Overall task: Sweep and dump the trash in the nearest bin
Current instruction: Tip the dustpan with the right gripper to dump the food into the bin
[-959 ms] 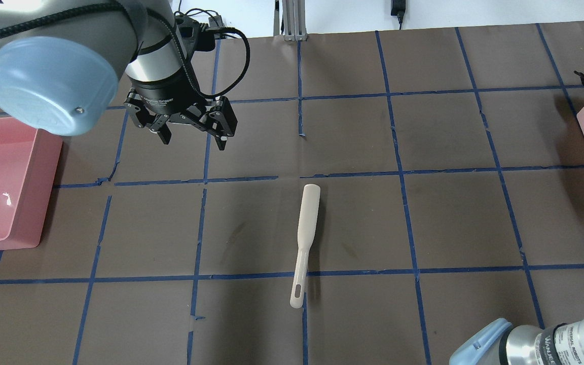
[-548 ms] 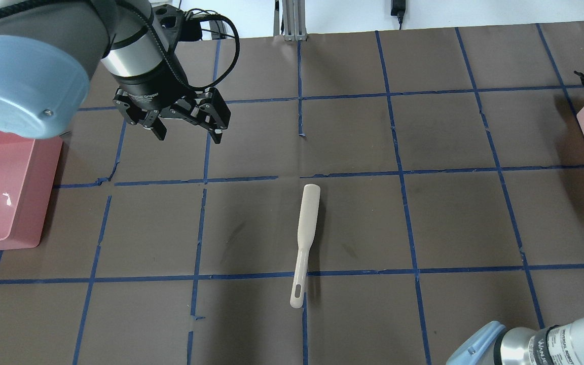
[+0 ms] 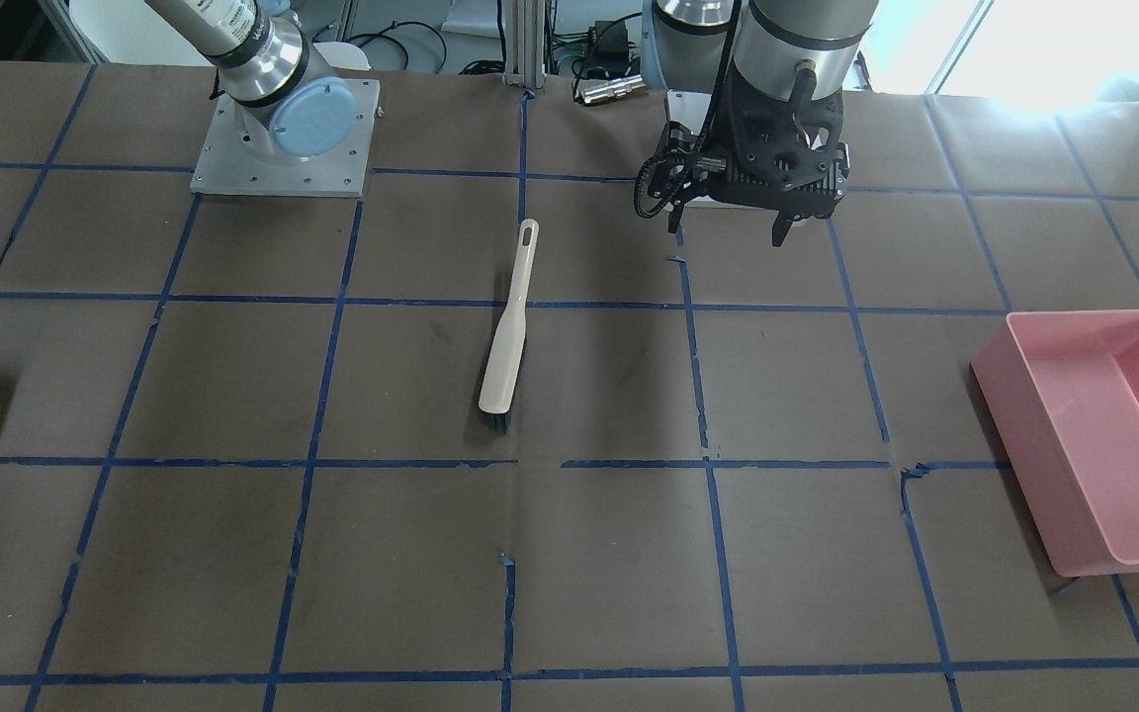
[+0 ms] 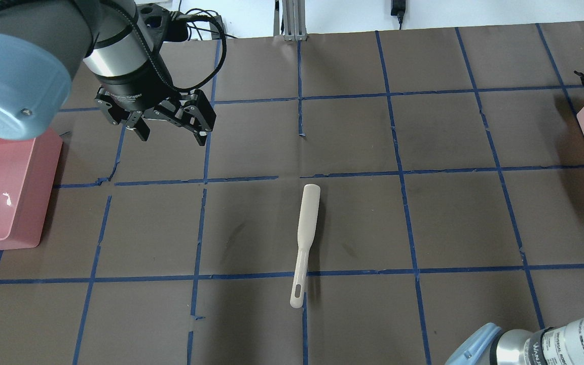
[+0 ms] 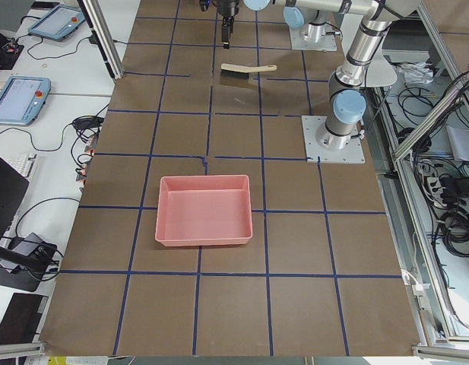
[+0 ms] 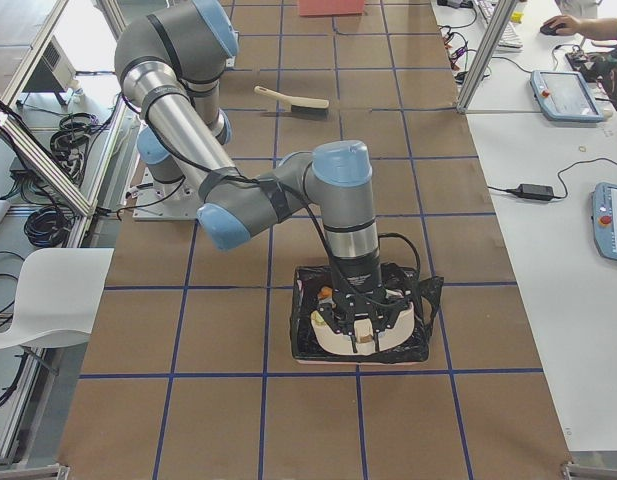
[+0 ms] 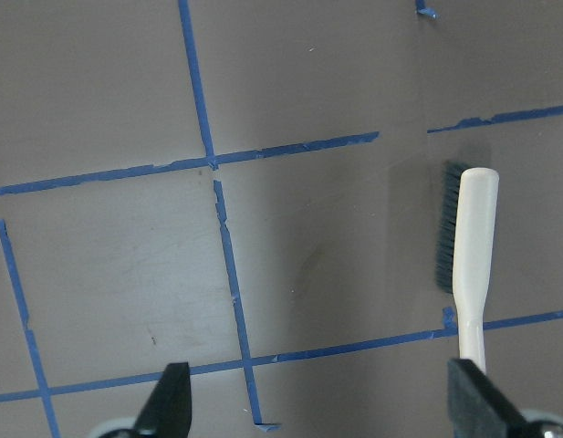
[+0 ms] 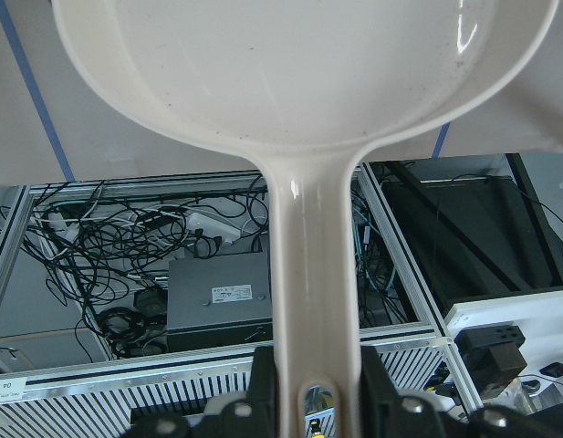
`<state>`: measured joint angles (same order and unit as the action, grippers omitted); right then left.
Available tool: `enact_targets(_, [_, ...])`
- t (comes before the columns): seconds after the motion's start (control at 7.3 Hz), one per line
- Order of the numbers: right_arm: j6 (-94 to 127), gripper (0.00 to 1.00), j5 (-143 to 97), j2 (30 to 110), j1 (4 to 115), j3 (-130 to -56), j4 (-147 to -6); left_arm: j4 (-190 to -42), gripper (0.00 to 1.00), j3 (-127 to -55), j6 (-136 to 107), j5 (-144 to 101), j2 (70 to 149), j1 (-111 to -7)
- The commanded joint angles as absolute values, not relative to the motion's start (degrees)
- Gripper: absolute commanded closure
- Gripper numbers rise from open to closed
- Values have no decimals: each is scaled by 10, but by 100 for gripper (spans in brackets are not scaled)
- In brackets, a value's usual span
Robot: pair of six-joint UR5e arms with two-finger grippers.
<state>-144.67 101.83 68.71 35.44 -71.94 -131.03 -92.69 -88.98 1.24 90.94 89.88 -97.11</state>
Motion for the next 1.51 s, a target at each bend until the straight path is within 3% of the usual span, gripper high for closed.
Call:
enact_targets(0.0, [-1337,100,1016,735,374,-718,-1237,-930,0,-896,17,916,893,-970])
enact_targets(0.55, [-1077,100,1022,780,459,-736,-1080,-931,0,-896,18,919,891,-970])
enact_targets(1.37, [-714,100,989,784,631,-827,-1077,-931,0,-896,23,920,891,-970])
